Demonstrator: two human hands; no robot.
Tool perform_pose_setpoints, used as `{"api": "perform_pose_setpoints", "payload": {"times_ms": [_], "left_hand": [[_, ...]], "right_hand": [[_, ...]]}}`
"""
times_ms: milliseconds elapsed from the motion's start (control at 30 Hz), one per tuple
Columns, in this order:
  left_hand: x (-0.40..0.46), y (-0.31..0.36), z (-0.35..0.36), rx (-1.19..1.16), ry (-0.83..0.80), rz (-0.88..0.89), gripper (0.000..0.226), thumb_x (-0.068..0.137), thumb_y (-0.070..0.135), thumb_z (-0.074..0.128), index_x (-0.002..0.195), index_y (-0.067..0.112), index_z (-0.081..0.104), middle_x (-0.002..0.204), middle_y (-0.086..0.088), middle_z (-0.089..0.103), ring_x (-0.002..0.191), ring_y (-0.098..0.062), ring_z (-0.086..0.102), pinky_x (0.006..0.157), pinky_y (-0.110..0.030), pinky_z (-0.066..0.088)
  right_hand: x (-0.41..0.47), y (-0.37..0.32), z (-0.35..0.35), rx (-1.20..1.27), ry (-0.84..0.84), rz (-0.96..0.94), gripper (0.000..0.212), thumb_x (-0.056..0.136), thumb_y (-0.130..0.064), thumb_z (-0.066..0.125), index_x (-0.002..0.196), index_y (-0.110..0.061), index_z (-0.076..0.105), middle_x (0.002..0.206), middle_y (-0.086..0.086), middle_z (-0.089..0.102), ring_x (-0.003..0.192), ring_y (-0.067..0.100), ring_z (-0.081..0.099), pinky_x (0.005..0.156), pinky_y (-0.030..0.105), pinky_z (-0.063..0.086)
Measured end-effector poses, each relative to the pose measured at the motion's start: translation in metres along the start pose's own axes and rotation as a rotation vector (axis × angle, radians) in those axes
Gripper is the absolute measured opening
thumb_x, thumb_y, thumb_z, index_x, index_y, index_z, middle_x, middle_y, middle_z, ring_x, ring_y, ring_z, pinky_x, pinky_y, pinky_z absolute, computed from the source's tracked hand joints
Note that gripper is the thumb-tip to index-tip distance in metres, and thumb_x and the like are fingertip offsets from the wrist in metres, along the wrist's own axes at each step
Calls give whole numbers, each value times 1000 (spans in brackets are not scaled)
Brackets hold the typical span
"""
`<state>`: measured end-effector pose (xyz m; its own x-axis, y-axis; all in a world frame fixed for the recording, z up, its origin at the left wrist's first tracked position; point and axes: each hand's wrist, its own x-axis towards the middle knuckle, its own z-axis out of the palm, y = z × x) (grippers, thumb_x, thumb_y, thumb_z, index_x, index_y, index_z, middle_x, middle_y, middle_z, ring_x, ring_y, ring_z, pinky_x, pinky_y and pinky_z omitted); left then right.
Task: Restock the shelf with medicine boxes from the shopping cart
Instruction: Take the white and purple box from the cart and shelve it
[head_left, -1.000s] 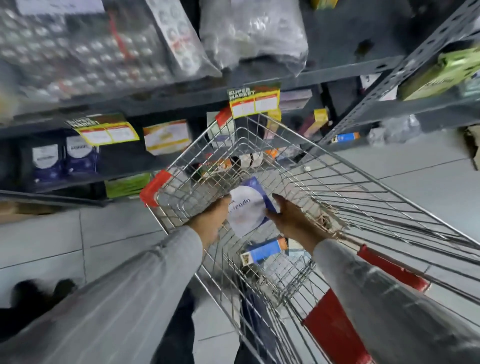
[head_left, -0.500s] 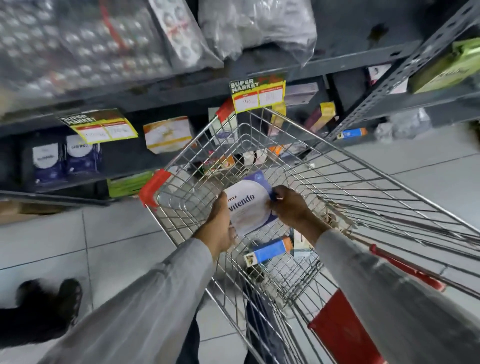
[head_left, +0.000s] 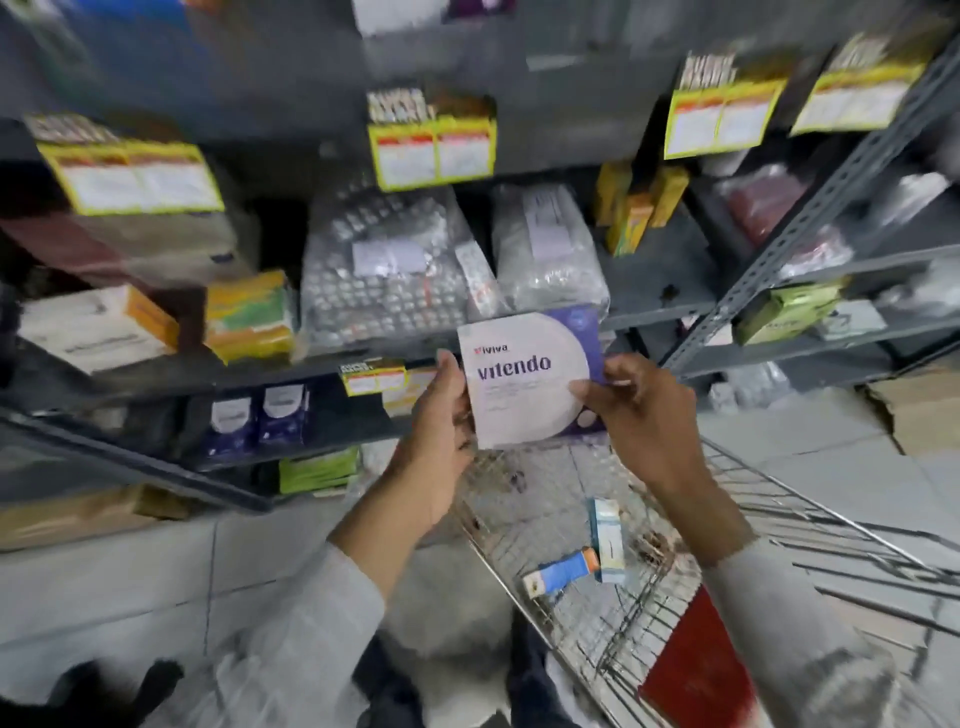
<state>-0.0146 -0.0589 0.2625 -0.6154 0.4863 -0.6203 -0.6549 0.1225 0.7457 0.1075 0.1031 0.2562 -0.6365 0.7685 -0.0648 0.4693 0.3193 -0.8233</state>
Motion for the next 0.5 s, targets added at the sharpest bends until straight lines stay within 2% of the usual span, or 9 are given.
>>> {"api": "perform_pose_setpoints", "payload": {"times_ms": [33,100,167,233,333,433,500], "left_hand": [[-17,18,-6,-1,-18,60,56,99,65,36,109,27,75,100,7,82,96,-18,74,82,-36,51],[-51,52,-21,-6,-83,181,54,98,64,33,107,31,74,100,11,81,97,-16,75,89,-39,51],[-85,85,-43,-5,-135,302,58,94,68,32,121,33,70,114,11,79,109,-16,73,98,-48,51],[-114,119,-66,20,-159,427,65,86,74,34,129,37,66,125,11,75,119,-17,69,103,-51,47],[-147,168,-105,65,-170,574,71,81,79,33,131,41,64,129,12,72,121,-14,68,106,-46,44],[-165,216,-147,94,-136,708,75,82,75,29,134,33,62,132,8,72,123,-14,66,108,-42,44],[-171,245,-177,86,-84,758,77,84,74,29,138,29,60,134,5,70,126,-16,65,111,-41,43]], "right_hand": [[-8,-26,-7,17,30,-51,15,86,-29,79,89,-20,68,79,-16,71,71,-13,66,63,11,49],[-22,-78,-16,68,64,-147,13,86,-26,79,95,-22,70,82,-29,66,72,-21,63,62,6,47],[-36,-129,-21,144,77,-227,14,85,-23,80,96,-25,72,75,-31,70,73,-12,70,63,11,53],[-47,-179,-19,231,66,-307,16,85,-18,80,95,-27,71,78,-31,74,71,-2,74,62,13,55],[-58,-246,-4,313,36,-423,18,85,-17,80,99,-26,73,89,-21,79,75,4,76,66,17,57],[-53,-305,26,351,6,-502,20,85,-20,80,104,-22,73,91,-18,79,71,1,75,62,15,57],[-44,-342,54,343,-24,-562,20,86,-21,79,105,-20,73,96,-15,78,73,0,75,65,19,59]]}}
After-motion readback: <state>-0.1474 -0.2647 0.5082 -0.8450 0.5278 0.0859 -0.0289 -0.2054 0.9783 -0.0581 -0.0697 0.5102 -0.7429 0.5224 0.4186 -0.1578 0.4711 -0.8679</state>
